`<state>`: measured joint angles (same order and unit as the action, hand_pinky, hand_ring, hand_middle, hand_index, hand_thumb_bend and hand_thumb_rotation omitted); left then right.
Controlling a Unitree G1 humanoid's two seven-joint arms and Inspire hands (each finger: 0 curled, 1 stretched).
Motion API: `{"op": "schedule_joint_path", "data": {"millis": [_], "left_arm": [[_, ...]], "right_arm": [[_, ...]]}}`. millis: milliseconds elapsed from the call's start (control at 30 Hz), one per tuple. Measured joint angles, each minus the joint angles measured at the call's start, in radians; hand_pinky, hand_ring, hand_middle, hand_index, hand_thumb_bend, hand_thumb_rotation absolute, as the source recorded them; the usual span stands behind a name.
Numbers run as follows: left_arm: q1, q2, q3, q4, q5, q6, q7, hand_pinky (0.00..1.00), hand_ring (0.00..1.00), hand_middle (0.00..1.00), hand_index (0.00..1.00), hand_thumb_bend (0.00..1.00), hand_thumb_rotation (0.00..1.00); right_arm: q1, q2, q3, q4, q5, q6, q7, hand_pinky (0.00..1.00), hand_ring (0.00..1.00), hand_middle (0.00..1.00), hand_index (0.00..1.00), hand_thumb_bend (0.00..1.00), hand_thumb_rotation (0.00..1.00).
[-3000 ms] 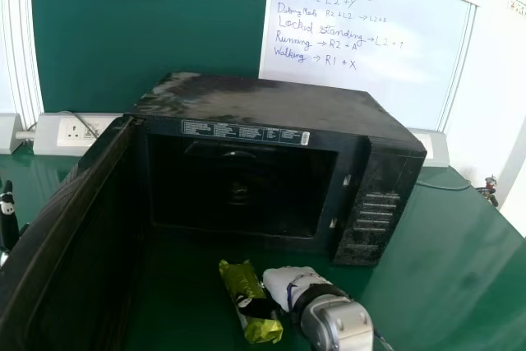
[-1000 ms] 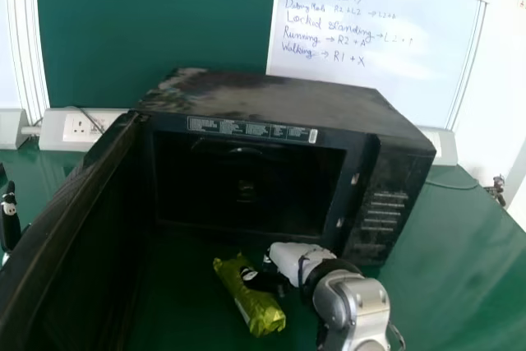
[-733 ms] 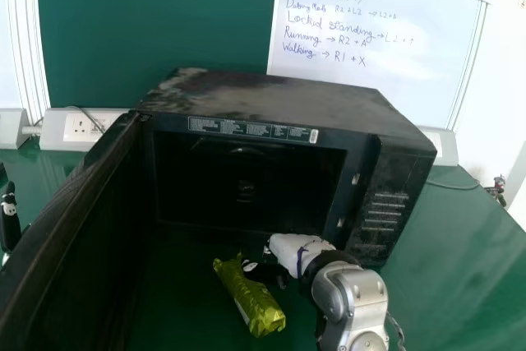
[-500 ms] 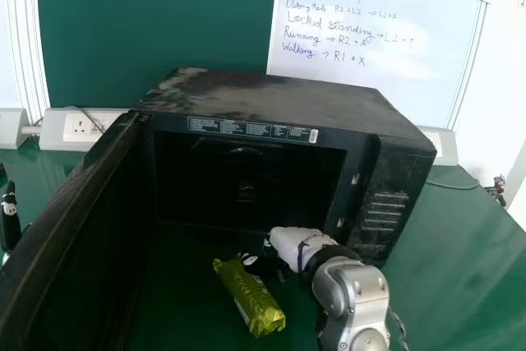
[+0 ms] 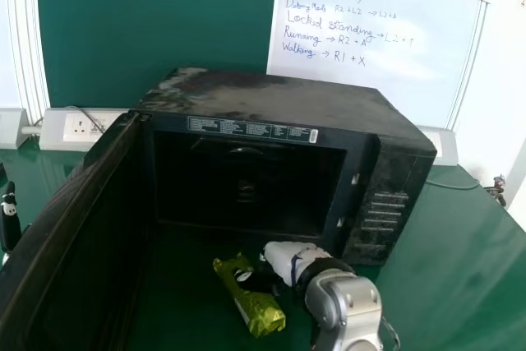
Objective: Put biscuit inside oven
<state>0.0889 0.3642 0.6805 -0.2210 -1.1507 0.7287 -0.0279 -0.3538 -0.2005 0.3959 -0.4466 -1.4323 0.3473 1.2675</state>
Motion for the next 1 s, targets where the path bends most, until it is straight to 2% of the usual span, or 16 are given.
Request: {"op": "schedule_joint_path", "data": {"millis": [100,133,167,200,267,367,467,567,800,1000], "left_arm": [[0.0,0.0,0.0,0.0,0.0,0.0,0.0,0.66,0.73,0.77,0.78,0.64,0.0],[0.0,0.0,0.0,0.0,0.0,0.0,0.0,0.66,0.73,0.77,0.78,0.63,0.0],[0.0,0.0,0.0,0.0,0.0,0.0,0.0,0.66,0.73,0.77,0.78,0.63,0.0],[0.0,0.0,0.0,0.0,0.0,0.0,0.0,0.67,0.73,0.77,0.78,0.63,0.0],[0.0,0.0,0.0,0.0,0.0,0.0,0.0,0.66,0.73,0.77,0.78,0.63,0.0],[0.0,0.0,0.0,0.0,0.0,0.0,0.001,0.66,0.73,0.77,0.79,0.63,0.0],[0.0,0.0,0.0,0.0,0.0,0.0,0.0,0.66,0.73,0.77,0.79,0.63,0.0],[0.0,0.0,0.0,-0.001,0.0,0.0,0.002,0.66,0.73,0.76,0.78,0.63,0.0],[0.0,0.0,0.0,-0.002,0.0,0.0,0.012,0.67,0.73,0.77,0.79,0.62,0.0],[0.0,0.0,-0.001,-0.003,0.001,-0.001,0.014,0.66,0.72,0.76,0.77,0.64,0.0]], "right_arm": [[0.0,0.001,0.012,0.0,-0.027,-0.007,0.027,0.24,0.33,0.43,0.7,0.98,0.59],[0.0,0.003,0.023,0.001,-0.051,-0.01,0.038,0.3,0.39,0.47,0.7,0.99,0.6],[0.001,0.005,0.035,0.003,-0.074,-0.015,0.043,0.44,0.52,0.56,0.68,1.0,0.6],[0.004,0.007,0.045,0.005,-0.093,-0.021,0.044,0.49,0.57,0.6,0.67,1.0,0.61],[0.011,0.006,0.064,0.011,-0.118,-0.043,0.041,0.54,0.6,0.63,0.66,1.0,0.66],[0.02,0.001,0.084,0.016,-0.138,-0.082,0.031,0.66,0.74,0.77,0.79,1.0,0.69],[0.029,0.018,0.092,0.021,-0.198,-0.088,0.03,0.81,0.89,0.92,0.95,1.0,0.68],[0.045,0.048,0.092,0.031,-0.257,-0.076,0.026,0.84,0.92,0.96,0.97,1.0,0.66],[0.072,0.122,0.094,0.073,-0.336,-0.054,-0.026,0.94,1.0,1.0,0.98,1.0,0.54],[0.108,0.166,0.109,0.09,-0.397,-0.047,-0.092,1.0,1.0,1.0,0.99,1.0,0.47]]}}
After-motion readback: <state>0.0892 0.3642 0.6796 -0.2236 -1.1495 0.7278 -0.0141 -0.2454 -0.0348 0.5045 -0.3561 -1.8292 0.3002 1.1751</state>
